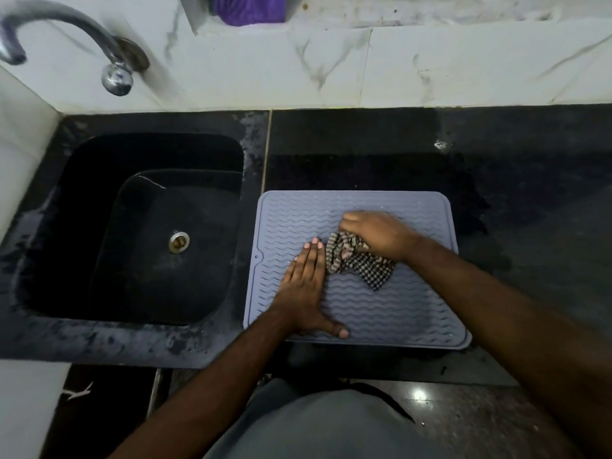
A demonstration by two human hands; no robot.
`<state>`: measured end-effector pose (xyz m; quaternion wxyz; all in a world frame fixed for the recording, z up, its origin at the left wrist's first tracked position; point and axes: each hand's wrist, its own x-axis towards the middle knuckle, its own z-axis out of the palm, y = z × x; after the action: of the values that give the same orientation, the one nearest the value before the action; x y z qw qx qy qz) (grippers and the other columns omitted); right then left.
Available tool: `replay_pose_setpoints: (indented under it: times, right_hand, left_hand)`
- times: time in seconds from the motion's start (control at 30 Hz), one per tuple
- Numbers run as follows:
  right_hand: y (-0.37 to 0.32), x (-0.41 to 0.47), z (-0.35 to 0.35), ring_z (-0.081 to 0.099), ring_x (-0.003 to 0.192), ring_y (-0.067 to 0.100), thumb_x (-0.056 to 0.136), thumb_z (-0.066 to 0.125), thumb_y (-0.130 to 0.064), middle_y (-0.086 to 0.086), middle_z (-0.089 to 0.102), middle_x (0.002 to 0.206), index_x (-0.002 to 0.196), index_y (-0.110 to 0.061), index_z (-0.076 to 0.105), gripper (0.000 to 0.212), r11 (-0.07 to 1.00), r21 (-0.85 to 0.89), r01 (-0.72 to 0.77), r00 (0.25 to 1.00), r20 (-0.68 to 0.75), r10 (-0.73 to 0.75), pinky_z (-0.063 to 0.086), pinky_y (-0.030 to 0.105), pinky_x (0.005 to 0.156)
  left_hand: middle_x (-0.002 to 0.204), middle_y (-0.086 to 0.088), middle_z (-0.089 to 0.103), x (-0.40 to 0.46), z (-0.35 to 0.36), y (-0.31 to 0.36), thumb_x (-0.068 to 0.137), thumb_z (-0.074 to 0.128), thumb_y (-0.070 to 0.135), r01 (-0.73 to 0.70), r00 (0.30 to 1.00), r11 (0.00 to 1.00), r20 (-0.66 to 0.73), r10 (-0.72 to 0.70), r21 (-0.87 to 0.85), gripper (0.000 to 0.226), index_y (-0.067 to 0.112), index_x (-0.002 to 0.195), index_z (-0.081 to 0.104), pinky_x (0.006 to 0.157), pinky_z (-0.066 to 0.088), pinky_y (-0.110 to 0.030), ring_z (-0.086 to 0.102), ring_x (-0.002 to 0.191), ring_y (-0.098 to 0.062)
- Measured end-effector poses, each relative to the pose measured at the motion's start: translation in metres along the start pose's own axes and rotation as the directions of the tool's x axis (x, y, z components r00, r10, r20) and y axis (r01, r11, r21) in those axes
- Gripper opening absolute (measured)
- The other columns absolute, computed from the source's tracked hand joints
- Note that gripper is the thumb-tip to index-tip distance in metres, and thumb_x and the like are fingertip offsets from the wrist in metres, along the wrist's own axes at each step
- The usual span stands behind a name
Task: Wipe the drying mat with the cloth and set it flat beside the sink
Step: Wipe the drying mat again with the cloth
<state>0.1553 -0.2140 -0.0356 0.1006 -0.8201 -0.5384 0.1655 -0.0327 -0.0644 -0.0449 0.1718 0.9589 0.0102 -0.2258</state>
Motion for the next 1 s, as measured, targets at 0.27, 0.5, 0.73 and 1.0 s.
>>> replay_pose_setpoints:
  times: [0.27, 0.5, 0.73, 1.0]
  right_hand:
    - [0.050, 0.037, -0.044, 0.057, 0.102, 0.027, 0.092, 0.062, -0.025, 0.007, 0.058, 0.110, 0.111, -0.016, 0.058, 0.021, 0.961, -0.023, -0.277, 0.948, -0.169, 0.269, 0.046, 0.038, 0.083]
    - [0.009, 0.008, -0.074, 0.057, 0.098, 0.027, 0.081, 0.072, -0.010, 0.005, 0.051, 0.108, 0.113, -0.020, 0.055, 0.038, 0.908, 0.181, -0.378, 0.792, -0.445, 0.418, 0.050, 0.039, 0.077]
    - [-0.091, -0.044, 0.014, 0.028, 0.148, 0.018, 0.097, 0.054, -0.026, -0.005, 0.033, 0.161, 0.149, -0.035, 0.043, 0.054, 0.988, 0.093, -0.125, 0.989, -0.065, 0.131, 0.016, 0.037, 0.121]
    - [-0.061, -0.156, 0.063, 0.034, 0.145, 0.009, 0.099, 0.040, -0.035, -0.013, 0.046, 0.152, 0.144, -0.035, 0.051, 0.046, 0.992, 0.030, 0.127, 0.992, -0.002, -0.127, 0.023, 0.033, 0.119]
  left_hand:
    - [0.153, -0.003, -0.048, 0.003, -0.002, 0.000, 0.047, 0.060, 0.098, -0.007, 0.999, 1.000, 0.036, 0.006, 0.025, 0.160, 0.022, 0.148, -0.038, 0.107, -0.028, -0.039, -0.044, 0.141, -0.020]
    - [0.146, 0.007, -0.055, 0.013, 0.005, -0.001, 0.058, 0.036, 0.106, 0.057, 0.998, 0.997, 0.033, -0.055, -0.043, 0.138, 0.032, 0.145, -0.041, 0.110, -0.022, -0.040, -0.054, 0.129, -0.008]
    - [0.161, -0.011, -0.033, 0.013, 0.009, 0.002, 0.066, 0.032, 0.099, 0.106, 0.986, 0.994, 0.129, -0.110, 0.035, 0.129, 0.027, 0.154, -0.027, 0.110, -0.023, -0.038, -0.032, 0.147, -0.028]
    - [0.153, -0.002, -0.049, 0.014, 0.012, -0.004, 0.060, 0.048, 0.096, 0.035, 0.998, 0.999, 0.042, -0.035, 0.010, 0.140, 0.029, 0.147, -0.040, 0.116, -0.014, -0.046, -0.045, 0.140, -0.022]
